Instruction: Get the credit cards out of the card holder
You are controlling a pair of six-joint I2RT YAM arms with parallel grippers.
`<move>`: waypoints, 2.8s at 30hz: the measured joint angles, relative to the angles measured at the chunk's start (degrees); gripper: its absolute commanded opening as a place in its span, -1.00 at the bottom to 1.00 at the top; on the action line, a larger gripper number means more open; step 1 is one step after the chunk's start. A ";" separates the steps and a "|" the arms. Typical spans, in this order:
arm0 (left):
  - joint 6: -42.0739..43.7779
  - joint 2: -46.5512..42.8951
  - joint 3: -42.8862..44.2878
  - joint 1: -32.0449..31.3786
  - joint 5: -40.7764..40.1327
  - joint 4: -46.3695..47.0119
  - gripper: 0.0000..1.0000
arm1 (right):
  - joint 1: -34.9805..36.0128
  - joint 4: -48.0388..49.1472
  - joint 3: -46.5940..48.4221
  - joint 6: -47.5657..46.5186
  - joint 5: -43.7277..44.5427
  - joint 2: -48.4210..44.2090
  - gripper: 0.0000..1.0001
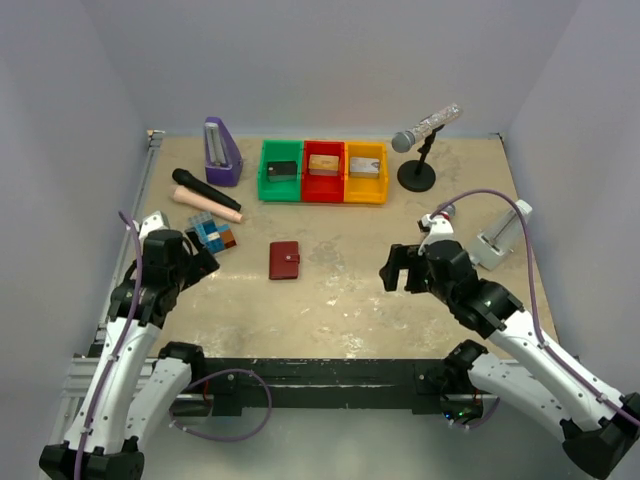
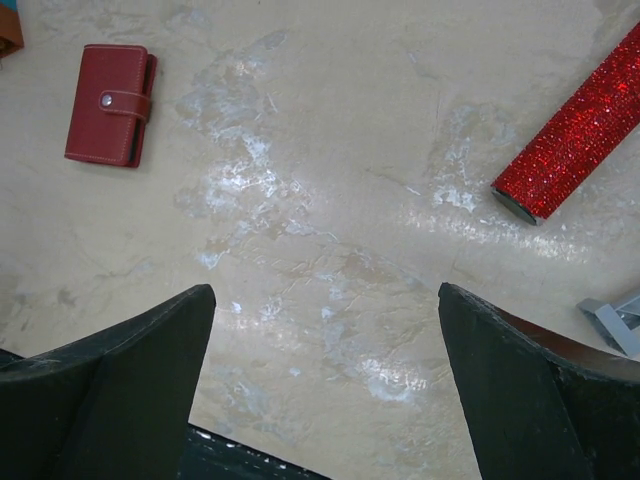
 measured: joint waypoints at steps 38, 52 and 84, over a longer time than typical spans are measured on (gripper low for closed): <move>-2.89 20.04 -3.08 -18.64 8.33 17.57 0.77 | -0.02 7.91 -3.17 3.02 -8.00 10.03 0.79; -8.92 36.33 -4.09 -18.58 7.76 33.31 0.37 | -0.02 17.68 1.46 7.98 -18.91 28.41 0.48; -12.00 41.24 -9.51 -16.52 10.29 42.73 -0.02 | 2.67 31.26 20.76 19.63 -30.58 61.61 -0.03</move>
